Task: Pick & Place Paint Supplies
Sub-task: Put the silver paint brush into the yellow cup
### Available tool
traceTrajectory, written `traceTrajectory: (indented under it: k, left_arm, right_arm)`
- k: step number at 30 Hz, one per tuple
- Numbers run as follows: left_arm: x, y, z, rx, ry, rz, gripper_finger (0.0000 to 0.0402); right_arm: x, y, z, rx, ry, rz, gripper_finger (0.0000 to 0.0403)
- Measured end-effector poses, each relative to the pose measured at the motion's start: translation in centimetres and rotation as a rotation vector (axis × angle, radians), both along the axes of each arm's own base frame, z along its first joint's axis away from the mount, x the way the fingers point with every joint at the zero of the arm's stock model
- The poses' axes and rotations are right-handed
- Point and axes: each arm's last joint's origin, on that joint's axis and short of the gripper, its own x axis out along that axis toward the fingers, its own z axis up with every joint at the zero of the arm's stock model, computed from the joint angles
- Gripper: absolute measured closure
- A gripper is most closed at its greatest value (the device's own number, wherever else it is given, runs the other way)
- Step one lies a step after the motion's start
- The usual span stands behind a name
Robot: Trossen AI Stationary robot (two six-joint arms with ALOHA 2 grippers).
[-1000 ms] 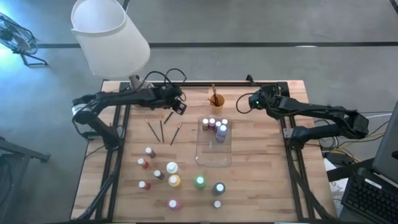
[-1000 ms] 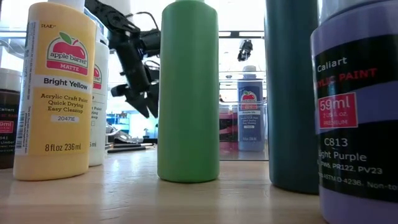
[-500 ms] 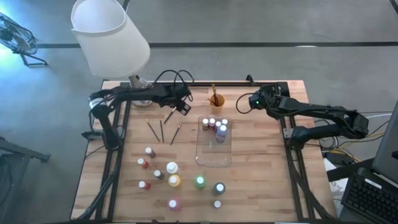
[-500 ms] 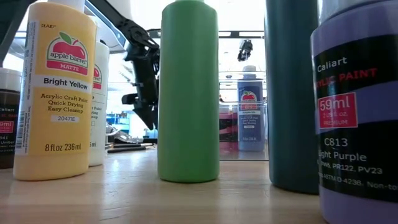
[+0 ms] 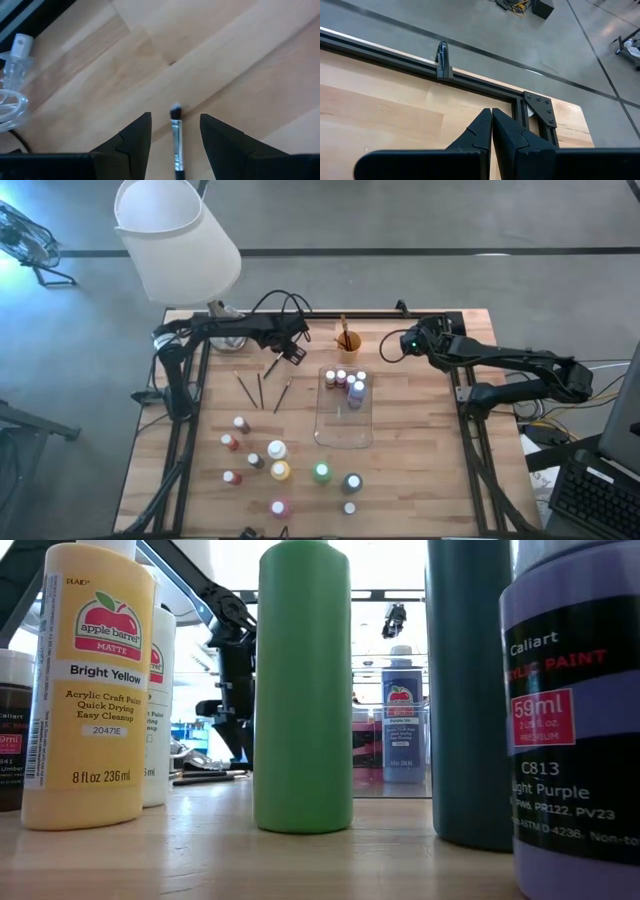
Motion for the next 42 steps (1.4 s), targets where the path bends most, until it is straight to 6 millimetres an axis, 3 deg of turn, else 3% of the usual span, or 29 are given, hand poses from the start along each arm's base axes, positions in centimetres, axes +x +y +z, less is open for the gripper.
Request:
traceTrajectory:
  k: [8, 17, 25, 42]
  left_arm:
    - [-0.3, 0.5, -0.1, -0.015, -0.002, 0.010, 0.0227]
    - [0.1, 0.8, -2.0, -0.045, 0.029, 0.008, 0.0227]
    - [0.2, 0.8, -1.9, -0.037, 0.022, 0.004, 0.0229]
    - [0.2, 0.9, -2.2, -0.033, 0.022, -0.008, 0.0332]
  right_arm:
    - [0.1, 0.0, 0.0, -0.006, -0.011, 0.000, 0.0394]
    - [0.1, -0.1, 0.0, -0.007, -0.013, 0.000, 0.0394]
    - [0.1, -0.1, 0.0, -0.008, -0.014, 0.000, 0.0394]
    - [0.1, -0.1, 0.0, -0.006, 0.004, 0.011, 0.0394]
